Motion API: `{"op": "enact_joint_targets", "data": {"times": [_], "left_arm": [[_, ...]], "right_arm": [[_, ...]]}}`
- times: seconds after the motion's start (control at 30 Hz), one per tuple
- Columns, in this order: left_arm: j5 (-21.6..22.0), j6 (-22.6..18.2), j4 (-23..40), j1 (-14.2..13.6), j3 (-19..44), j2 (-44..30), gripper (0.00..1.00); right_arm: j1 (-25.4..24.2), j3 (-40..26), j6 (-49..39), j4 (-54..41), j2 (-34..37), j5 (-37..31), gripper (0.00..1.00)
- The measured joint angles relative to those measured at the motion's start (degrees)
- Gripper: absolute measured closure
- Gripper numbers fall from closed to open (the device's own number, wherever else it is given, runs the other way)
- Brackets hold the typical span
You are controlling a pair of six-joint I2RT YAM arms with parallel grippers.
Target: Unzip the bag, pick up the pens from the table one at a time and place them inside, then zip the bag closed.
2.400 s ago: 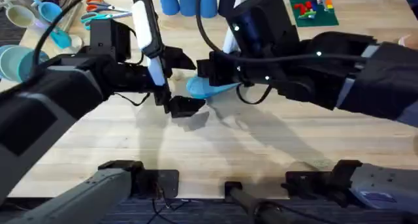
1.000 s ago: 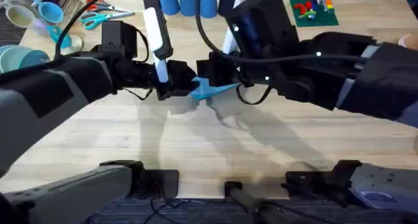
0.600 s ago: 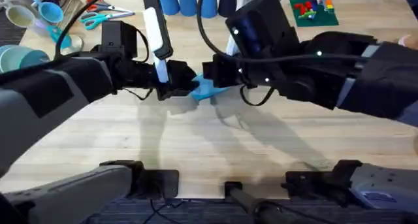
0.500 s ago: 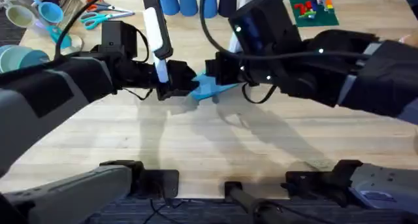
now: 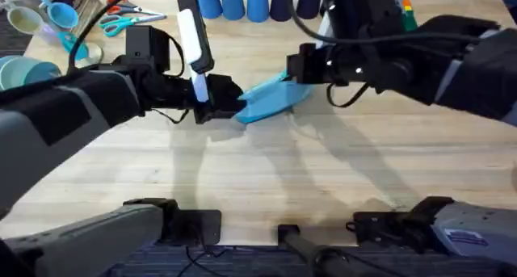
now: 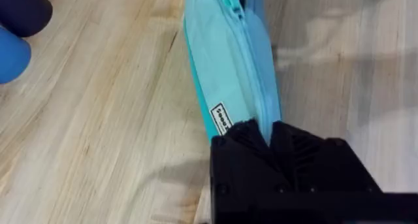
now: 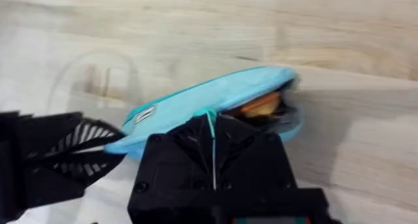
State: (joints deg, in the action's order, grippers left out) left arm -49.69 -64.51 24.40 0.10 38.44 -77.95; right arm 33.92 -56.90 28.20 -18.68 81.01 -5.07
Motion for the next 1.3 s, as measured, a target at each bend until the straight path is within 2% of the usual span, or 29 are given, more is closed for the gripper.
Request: {"op": "enact_joint_targets", "data": {"times": [0.7, 0.97, 1.3], "left_arm": [[-0.02, 0.00, 0.03, 0.11, 0.00, 0.00, 0.956], [0.00, 0.00, 0.04, 0.11, 0.00, -0.01, 0.956], [0.00, 0.00, 0.20, 0.11, 0.00, 0.00, 0.956]], "right_arm": [[-13.67, 0.02, -4.83, -0.73, 0.89, 0.65, 0.969], [-16.05, 0.02, -5.14, -0.12, 6.93, 0.28, 0.967], [-23.45, 0.02, -1.84, 1.68, 16.90, -4.02, 0.967]]}}
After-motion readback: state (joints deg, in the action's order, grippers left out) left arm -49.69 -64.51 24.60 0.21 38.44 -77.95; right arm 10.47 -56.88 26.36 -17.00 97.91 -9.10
